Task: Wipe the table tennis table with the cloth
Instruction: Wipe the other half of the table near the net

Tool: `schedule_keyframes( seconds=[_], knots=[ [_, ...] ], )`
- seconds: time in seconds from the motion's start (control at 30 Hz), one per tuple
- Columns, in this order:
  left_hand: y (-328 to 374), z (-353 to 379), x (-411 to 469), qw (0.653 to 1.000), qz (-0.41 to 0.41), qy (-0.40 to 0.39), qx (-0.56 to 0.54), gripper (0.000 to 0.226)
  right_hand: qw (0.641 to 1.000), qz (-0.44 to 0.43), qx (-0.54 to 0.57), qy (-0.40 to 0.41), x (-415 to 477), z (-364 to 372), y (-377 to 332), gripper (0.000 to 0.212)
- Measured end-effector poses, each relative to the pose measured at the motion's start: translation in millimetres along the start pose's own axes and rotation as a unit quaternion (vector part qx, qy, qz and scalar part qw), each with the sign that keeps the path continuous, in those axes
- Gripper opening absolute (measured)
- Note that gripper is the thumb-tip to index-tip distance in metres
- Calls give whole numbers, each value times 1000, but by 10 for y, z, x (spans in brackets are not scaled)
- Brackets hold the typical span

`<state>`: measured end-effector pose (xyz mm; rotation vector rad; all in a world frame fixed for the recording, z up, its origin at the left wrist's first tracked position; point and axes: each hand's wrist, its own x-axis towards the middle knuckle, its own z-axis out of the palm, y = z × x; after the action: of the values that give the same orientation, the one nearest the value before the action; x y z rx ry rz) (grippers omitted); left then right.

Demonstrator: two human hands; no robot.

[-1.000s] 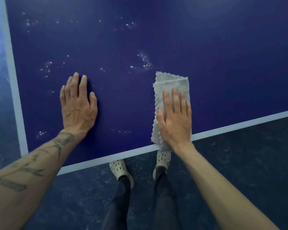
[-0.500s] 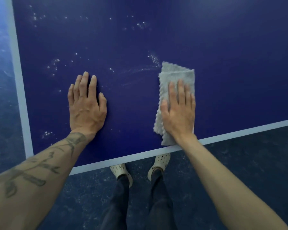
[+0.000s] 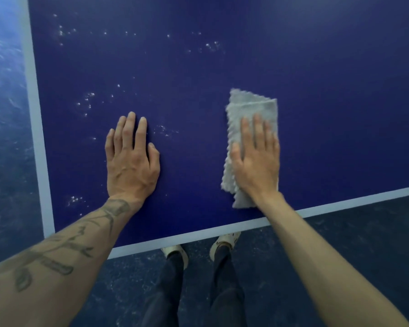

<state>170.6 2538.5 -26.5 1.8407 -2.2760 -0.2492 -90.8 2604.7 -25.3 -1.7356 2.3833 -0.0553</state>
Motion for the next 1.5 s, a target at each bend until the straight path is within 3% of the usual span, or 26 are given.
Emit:
schedule_keyframes(
  seconds=[0.07, 0.13, 0.27, 0.37, 0.5, 0.6, 0.7, 0.8, 0.9, 1.03, 1.17, 1.23, 1.4, 1.5],
  knots=[
    [-11, 4, 3, 1000, 0, -1, 4, 57, 998, 59, 8, 21, 280, -61, -145, 68],
    [-17, 15, 3, 1000, 1, -4, 7, 57, 997, 66, 20, 28, 481, -29, -491, 69],
    [-18, 4, 19, 1000, 3, -3, 7, 58, 996, -91, 22, 6, 255, 122, -1062, 67],
    [-7, -16, 24, 1000, 0, -8, 4, 58, 985, -171, 9, -3, -6, 141, -816, 66],
    [-8, -32, 15, 1000, -1, -23, 0, 58, 1000, -20, 6, -15, 234, -12, -331, 67],
    [-5, -42, 10, 1000, -3, -22, -2, 58, 998, 60, 25, 7, 582, -90, -424, 66],
    [7, -36, 16, 1000, -3, -16, 0, 57, 998, 44, 33, 5, 797, -39, -794, 67],
    [3, -30, 28, 1000, -3, -14, 4, 58, 997, -73, 28, -6, 618, 37, -1046, 67],
    [1, -26, 24, 1000, -8, -16, 1, 57, 989, -148, 9, -10, 408, 63, -739, 66],
    [28, -38, 41, 1000, -14, -26, 5, 58, 999, -23, 23, -27, 787, -117, -217, 66],
    [47, -49, 46, 999, -19, -26, 4, 57, 998, 42, 35, 6, 1391, -200, -478, 66],
    [60, -52, 64, 999, -26, -20, -2, 56, 999, 15, 38, 2, 1473, -146, -763, 66],
    [101, -125, 381, 999, -46, 5, -9, 55, 980, -196, 24, -22, 1084, -47, -897, 65],
    [119, -135, 798, 998, -55, 4, -12, 52, 988, -147, 19, -37, 1209, -123, -425, 65]
  ],
)
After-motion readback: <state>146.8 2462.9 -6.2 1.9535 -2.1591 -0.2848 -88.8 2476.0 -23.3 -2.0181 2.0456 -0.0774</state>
